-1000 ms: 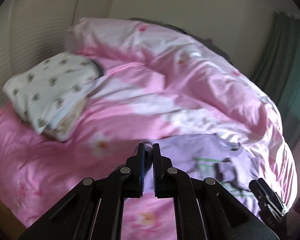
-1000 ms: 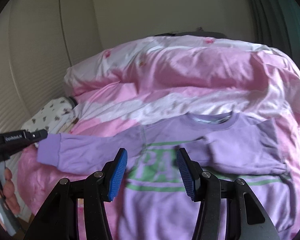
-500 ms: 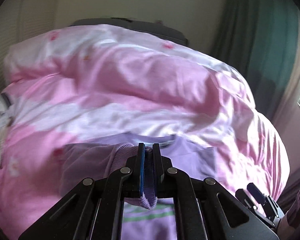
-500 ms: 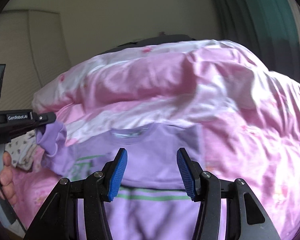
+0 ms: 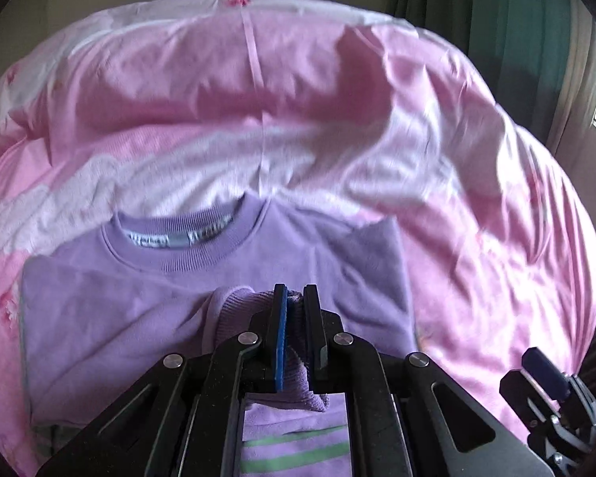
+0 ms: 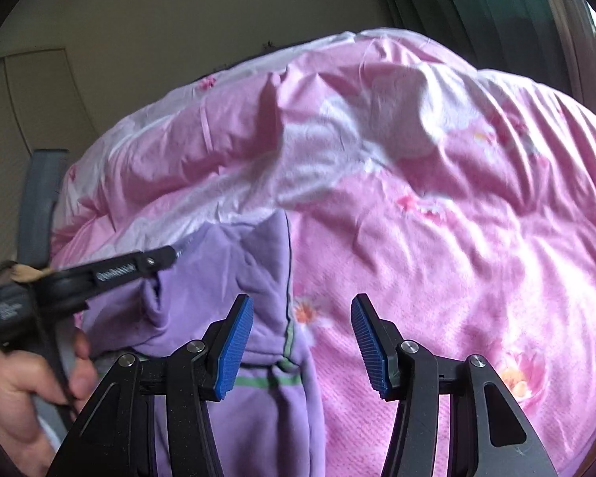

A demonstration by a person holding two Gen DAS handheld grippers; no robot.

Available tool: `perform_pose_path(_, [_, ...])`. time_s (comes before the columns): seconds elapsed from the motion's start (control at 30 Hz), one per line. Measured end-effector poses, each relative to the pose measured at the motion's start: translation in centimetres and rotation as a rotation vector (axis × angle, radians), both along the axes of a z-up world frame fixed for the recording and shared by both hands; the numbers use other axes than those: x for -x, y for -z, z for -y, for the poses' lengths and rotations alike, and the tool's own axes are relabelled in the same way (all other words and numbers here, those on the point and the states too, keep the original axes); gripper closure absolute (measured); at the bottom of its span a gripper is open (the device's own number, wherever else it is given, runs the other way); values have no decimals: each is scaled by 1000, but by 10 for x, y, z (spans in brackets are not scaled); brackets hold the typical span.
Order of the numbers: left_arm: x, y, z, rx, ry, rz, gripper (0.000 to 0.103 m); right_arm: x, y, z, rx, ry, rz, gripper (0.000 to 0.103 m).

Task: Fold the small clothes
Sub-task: 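Fold the held sleeve across the sweatshirt front with the left tool, then release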

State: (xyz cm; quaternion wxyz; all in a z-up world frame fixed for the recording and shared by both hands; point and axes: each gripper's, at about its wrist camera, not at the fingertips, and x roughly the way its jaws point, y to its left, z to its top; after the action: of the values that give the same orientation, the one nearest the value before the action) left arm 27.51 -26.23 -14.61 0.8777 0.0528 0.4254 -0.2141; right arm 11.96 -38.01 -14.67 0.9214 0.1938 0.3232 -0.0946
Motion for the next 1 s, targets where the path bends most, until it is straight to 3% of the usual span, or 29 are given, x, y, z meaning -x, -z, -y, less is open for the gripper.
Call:
perform_pose_path(0.03, [2, 2, -1, -7, -1, 8, 90, 0, 3, -1, -5, -7, -7, 50])
perform_pose_path(0.1, [7, 0, -2, -16, 2, 30, 67, -2, 7, -3, -9, -23, -20, 50])
perform_pose_path(0.2, [14, -12, -9, -9, -5, 67, 51, -4, 7, -8, 1, -38, -25, 50])
perform_pose_path(0.33, [22, -25, -28, -15, -6, 97, 49, -5, 2, -15, 25, -52, -21, 50])
perform_pose_path(0.5, [22, -23, -84, -58, -69, 113, 45, -18, -6, -34, 34, -83, -14, 50])
perform_pose_path(0.73, [-6, 5, -172, -42, -193, 31, 45, -59, -1, -70, 11, -139, -31, 50])
perform_pose_path(0.93, [-15, 33, -196, -35, -191, -21, 45, -87, 20, -84, -27, -158, -102, 51])
perform_pose_path(1.0, [-15, 41, -202, -21, -194, -34, 45, -92, 28, -85, -35, -172, -124, 59])
